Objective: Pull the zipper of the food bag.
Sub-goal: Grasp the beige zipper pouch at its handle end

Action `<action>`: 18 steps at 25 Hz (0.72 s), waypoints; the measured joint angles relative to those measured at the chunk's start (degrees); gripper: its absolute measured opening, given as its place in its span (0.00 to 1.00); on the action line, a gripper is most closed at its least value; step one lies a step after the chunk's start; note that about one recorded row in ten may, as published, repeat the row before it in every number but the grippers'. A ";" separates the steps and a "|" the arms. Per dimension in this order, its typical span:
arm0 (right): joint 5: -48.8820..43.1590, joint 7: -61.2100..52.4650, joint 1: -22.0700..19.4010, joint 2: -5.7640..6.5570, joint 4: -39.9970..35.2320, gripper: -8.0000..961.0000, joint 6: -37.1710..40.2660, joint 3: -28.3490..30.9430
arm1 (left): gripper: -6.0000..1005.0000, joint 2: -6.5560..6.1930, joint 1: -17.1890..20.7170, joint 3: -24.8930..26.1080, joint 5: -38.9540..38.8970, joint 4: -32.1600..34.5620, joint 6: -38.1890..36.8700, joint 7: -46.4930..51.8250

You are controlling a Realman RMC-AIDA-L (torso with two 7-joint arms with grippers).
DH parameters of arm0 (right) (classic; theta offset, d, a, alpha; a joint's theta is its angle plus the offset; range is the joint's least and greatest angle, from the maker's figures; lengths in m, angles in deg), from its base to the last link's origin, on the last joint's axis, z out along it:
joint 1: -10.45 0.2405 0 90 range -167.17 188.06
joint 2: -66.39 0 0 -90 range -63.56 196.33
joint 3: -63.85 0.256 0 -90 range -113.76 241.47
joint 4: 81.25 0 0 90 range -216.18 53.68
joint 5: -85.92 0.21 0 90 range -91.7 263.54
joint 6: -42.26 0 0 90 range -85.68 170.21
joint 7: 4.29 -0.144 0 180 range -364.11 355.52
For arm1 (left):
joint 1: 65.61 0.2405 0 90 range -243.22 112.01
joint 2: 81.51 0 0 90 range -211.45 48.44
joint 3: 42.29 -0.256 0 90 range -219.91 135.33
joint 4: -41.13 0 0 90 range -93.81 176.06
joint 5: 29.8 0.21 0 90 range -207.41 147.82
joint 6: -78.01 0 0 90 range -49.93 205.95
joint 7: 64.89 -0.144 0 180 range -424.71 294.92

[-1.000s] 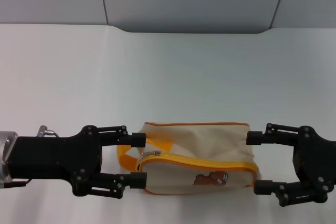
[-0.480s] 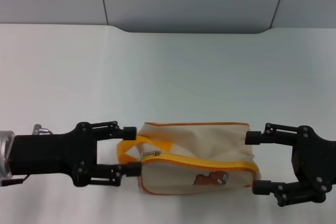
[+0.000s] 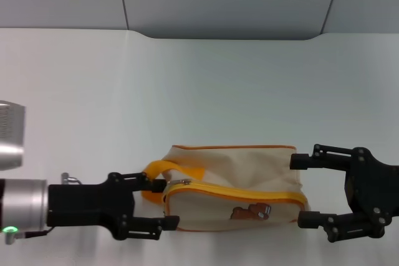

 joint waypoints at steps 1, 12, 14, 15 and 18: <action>0.00 -0.03 0.04 0.00 0.00 0.86 0.00 0.00 | 0.81 0.34 -0.28 0.00 0.25 0.00 1.07 -0.07; 0.02 -0.07 0.24 -0.16 0.00 0.85 -0.25 0.24 | 0.81 0.91 -3.68 0.19 -3.39 -3.73 9.48 -8.25; 0.04 -0.06 0.24 -0.29 0.00 0.85 -0.50 0.33 | 0.81 0.97 -4.50 0.28 -3.41 -4.74 11.04 -8.81; 0.04 -0.06 0.24 -0.29 0.00 0.85 -0.50 0.33 | 0.78 0.97 -4.50 0.28 -3.41 -4.74 11.04 -8.81; 0.04 -0.06 0.25 -0.33 0.00 0.84 -0.52 0.40 | 0.70 0.83 -5.46 0.39 -3.41 -5.83 11.21 -9.26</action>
